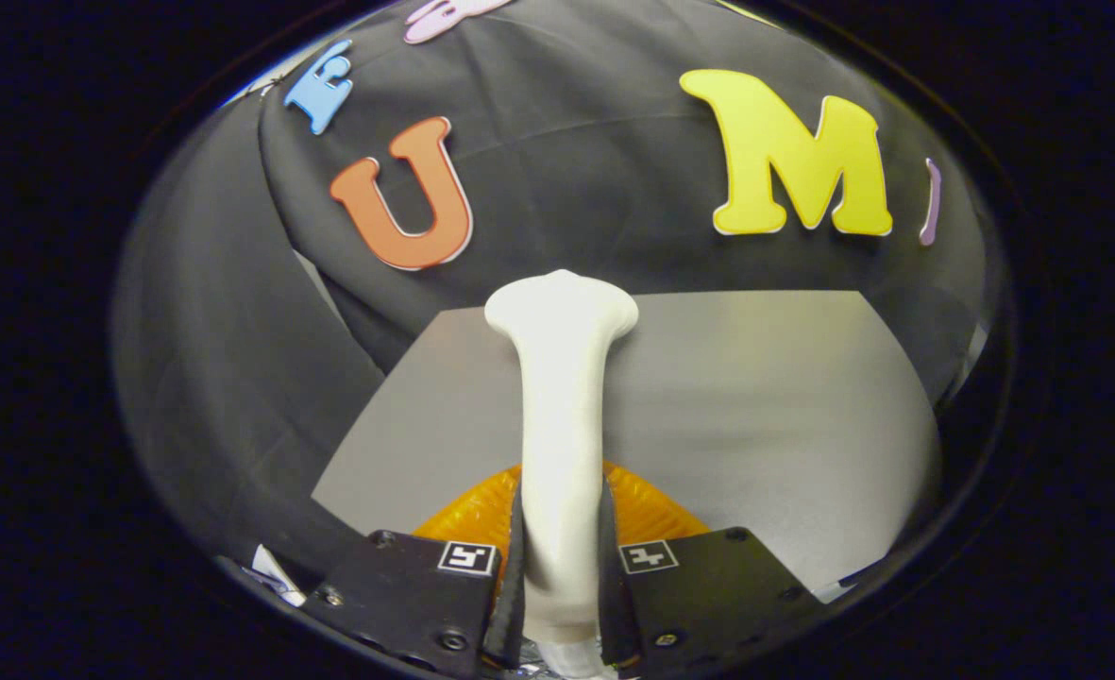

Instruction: Iron the clothes twice with a garment steamer, once on the left side and once on the right side.

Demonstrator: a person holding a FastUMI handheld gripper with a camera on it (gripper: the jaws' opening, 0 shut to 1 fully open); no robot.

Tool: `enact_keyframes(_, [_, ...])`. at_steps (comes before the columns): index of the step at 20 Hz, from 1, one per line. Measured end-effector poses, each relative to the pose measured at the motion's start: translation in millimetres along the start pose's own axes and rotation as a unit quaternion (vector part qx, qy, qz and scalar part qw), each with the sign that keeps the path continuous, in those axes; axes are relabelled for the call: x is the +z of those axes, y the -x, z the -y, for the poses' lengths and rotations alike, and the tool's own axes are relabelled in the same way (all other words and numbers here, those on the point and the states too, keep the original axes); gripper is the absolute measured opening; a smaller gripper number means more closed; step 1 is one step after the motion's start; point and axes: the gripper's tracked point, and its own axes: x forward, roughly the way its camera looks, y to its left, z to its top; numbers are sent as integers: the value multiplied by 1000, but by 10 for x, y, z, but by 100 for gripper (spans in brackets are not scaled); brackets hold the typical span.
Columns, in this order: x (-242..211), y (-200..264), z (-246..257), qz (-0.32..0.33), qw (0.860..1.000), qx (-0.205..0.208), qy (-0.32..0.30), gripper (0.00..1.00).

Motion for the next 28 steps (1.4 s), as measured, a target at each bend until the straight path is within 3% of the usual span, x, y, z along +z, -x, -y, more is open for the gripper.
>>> enact_keyframes(11, [148,1486,130,115,992,50,23,34])
enact_keyframes(22, [-134,2959,984,195,981,1,8,34])
enact_keyframes(28, [111,3871,1727,279,958,-68,-3,34])
